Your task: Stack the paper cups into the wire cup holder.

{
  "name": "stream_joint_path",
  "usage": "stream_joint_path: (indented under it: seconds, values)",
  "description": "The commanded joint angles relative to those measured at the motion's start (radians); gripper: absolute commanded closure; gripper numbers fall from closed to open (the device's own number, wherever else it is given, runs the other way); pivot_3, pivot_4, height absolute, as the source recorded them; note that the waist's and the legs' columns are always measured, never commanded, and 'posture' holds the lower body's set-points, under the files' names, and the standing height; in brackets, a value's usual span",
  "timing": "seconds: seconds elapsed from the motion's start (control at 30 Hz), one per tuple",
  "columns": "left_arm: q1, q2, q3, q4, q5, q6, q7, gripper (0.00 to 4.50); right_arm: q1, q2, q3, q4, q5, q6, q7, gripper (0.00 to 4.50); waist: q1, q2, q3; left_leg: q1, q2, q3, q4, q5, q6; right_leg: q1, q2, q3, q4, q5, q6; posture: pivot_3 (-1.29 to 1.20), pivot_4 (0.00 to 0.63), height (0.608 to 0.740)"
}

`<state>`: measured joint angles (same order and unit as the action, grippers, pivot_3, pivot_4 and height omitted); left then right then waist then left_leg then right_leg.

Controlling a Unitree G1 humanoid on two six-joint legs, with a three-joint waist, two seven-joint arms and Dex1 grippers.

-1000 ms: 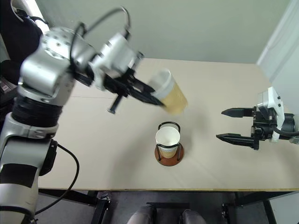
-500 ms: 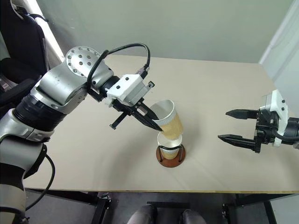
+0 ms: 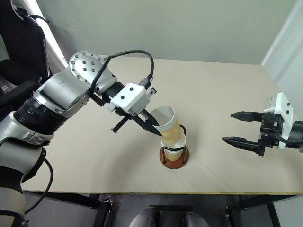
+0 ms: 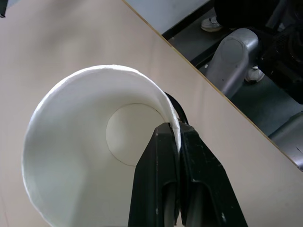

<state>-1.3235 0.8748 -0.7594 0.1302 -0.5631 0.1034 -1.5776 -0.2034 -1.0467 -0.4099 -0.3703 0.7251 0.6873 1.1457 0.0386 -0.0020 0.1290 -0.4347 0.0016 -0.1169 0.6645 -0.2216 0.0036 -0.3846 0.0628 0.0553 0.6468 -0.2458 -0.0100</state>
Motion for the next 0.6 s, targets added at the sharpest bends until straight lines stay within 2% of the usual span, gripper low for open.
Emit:
stream_joint_path:
  seconds: [0.03,0.1,0.2,0.43,0.47,0.6]
  values:
    - [-0.004,0.006,0.009,-0.016,-0.002,-0.015,-0.037,4.28,0.001,-0.02,-0.049,-0.031,0.021,0.001,-0.011,0.0,0.0,0.0,0.0,0.0,0.0,0.0,0.001,-0.001,0.001,0.0,0.0,0.001,0.0,0.0,0.001,0.0,0.15,0.74]
    - [0.001,-0.007,0.01,0.005,0.047,-0.04,-0.037,3.81,0.003,-0.02,-0.05,-0.034,0.021,0.002,-0.013,0.0,0.0,0.0,0.0,0.0,-0.001,0.0,0.001,-0.001,0.002,0.0,-0.001,0.001,0.0,0.001,0.001,0.0,0.15,0.74]
    - [0.011,-0.046,0.03,0.057,0.128,-0.088,-0.037,2.76,0.003,-0.02,-0.051,-0.039,0.024,0.005,-0.017,0.0,0.0,0.001,0.0,0.0,-0.002,0.0,0.001,-0.002,0.003,0.0,-0.002,0.001,0.0,0.001,0.002,0.0,0.15,0.74]
    - [0.023,-0.136,0.132,0.116,0.166,-0.113,-0.037,0.24,0.001,-0.019,-0.041,-0.042,0.03,0.007,-0.022,0.0,0.0,0.001,0.0,-0.001,-0.002,0.002,0.002,-0.002,0.003,0.0,-0.003,0.002,0.0,0.002,0.003,0.0,0.15,0.74]
    - [0.025,-0.145,0.152,0.118,0.158,-0.103,-0.037,0.02,-0.002,-0.02,-0.037,-0.041,0.032,0.006,-0.021,0.0,0.0,0.001,0.0,-0.001,-0.002,0.002,0.002,-0.002,0.004,0.0,-0.003,0.002,0.0,0.002,0.003,0.0,0.15,0.74]
    - [0.033,-0.141,0.306,0.102,0.053,0.084,-0.028,0.02,-0.017,-0.026,-0.012,-0.032,0.038,0.007,-0.007,0.0,-0.002,0.001,0.0,-0.001,-0.002,0.005,0.002,-0.002,0.005,-0.001,-0.003,0.002,0.0,0.002,0.004,0.0,0.15,0.74]
